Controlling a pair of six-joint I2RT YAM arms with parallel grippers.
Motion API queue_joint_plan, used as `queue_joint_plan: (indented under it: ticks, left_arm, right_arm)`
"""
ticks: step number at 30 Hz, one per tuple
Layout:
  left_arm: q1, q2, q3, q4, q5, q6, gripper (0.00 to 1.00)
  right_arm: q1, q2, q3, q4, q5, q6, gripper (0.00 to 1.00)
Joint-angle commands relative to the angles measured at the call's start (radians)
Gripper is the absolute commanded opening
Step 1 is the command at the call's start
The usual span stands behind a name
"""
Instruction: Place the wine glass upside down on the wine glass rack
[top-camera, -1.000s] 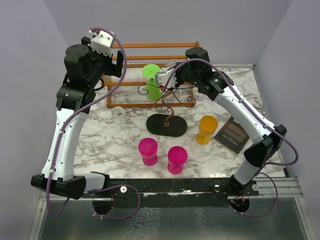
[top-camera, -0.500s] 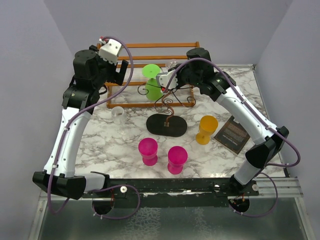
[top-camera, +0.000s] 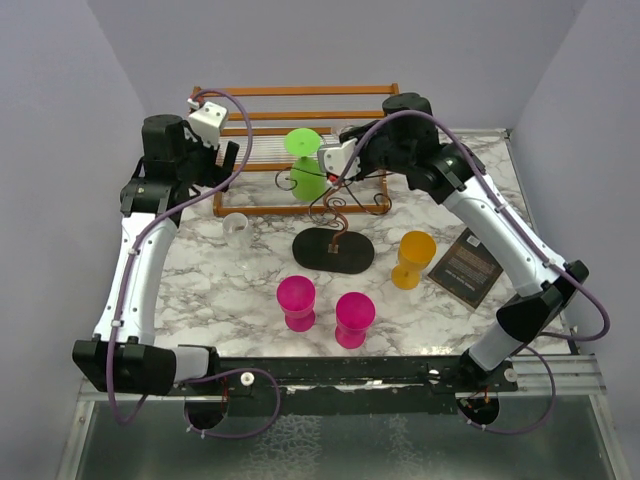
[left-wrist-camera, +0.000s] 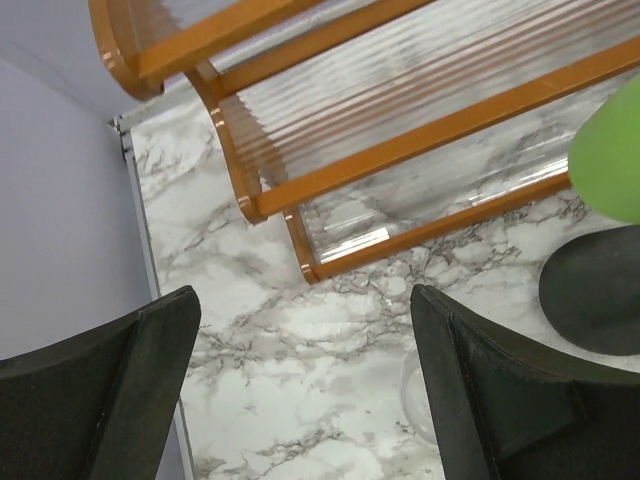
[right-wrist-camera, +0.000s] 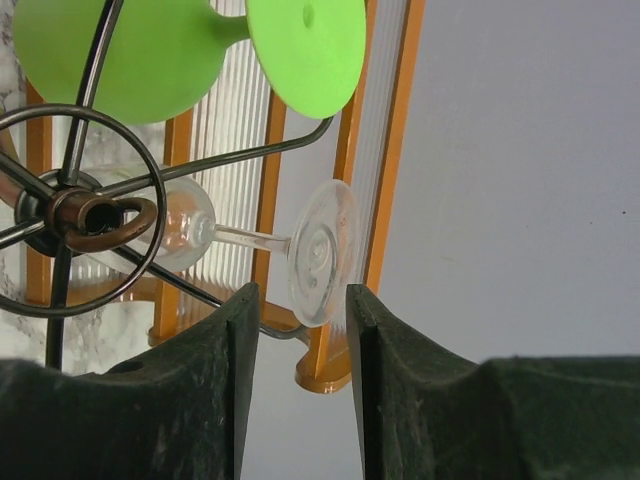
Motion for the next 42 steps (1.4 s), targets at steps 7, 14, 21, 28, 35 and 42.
queue_joint_plan:
  ticks: [7, 14, 21, 28, 35, 42]
  left_arm:
    - [0.083, 0.045, -0.048, -0.234, 0.186, 0.052, 0.85]
    - [0.083, 0.105, -0.082, -0.286, 0.197, 0.102, 0.72]
    - [0.083, 0.133, -0.115, -0.309, 0.212, 0.125, 0.59]
    - [0.084, 0.162, -0.148, -0.305, 0.214, 0.131, 0.48]
    - [0.081, 0.197, -0.136, -0.303, 0.242, 0.127, 0.28]
    - [0.081, 0.172, -0.046, -0.351, 0.136, 0.172, 0.0]
  right_arm:
    - [0.006, -0.104, 0.1, -0.04, -0.145, 0.198, 0.42]
    - [0.006, -0.194, 0.082, -0.018, -0.14, 0.359, 0.42]
    - [0.006, -0.265, 0.011, 0.04, -0.091, 0.441, 0.43]
    - [0.006, -0.284, -0.026, 0.106, -0.088, 0.509, 0.43]
    - [0.005, -0.317, -0.107, 0.223, -0.036, 0.609, 0.43]
    - [0.006, -0.351, -0.191, 0.338, 0.126, 0.72, 0.45]
